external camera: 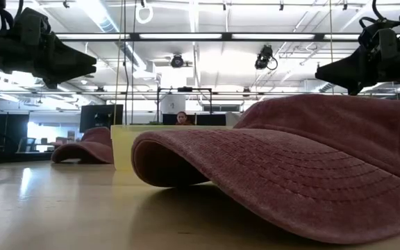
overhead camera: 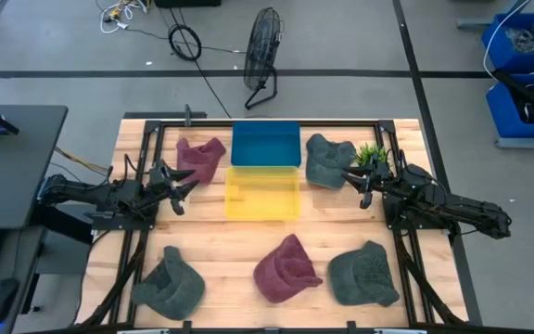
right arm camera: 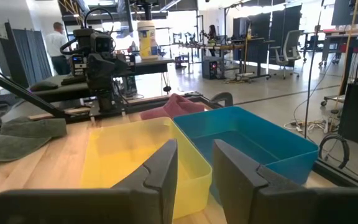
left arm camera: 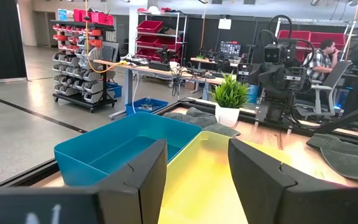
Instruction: Pick & Place hat
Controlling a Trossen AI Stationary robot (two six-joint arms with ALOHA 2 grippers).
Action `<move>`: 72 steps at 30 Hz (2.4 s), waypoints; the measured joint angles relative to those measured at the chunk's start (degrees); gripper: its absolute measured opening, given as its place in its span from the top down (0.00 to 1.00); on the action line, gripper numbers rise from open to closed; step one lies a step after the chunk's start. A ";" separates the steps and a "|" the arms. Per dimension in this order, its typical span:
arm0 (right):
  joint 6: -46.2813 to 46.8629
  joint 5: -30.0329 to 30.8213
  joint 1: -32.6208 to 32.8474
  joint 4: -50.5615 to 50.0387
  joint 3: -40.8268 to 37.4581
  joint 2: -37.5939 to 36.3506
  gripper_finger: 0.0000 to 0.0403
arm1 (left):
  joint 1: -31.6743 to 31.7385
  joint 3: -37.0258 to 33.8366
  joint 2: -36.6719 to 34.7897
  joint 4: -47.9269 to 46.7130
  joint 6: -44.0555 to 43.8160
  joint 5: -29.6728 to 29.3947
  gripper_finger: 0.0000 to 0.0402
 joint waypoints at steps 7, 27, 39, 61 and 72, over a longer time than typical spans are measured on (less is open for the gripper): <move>0.01 0.01 0.02 0.00 0.01 -0.01 0.73 | 0.00 0.01 -0.02 0.02 0.01 0.02 0.56; 0.01 0.01 0.00 0.00 0.01 0.01 0.73 | -0.01 0.01 0.00 0.02 0.02 0.02 0.56; -0.01 0.01 0.02 0.00 0.00 0.01 0.73 | 0.02 -0.02 0.00 0.02 0.03 0.00 0.56; 12.58 10.11 -0.13 1.55 -0.03 0.03 0.73 | 0.15 0.01 -0.04 11.55 0.10 0.00 0.56; 17.50 13.22 -0.11 2.44 -0.03 0.01 0.73 | 0.15 0.01 0.40 12.67 -2.97 -0.38 0.56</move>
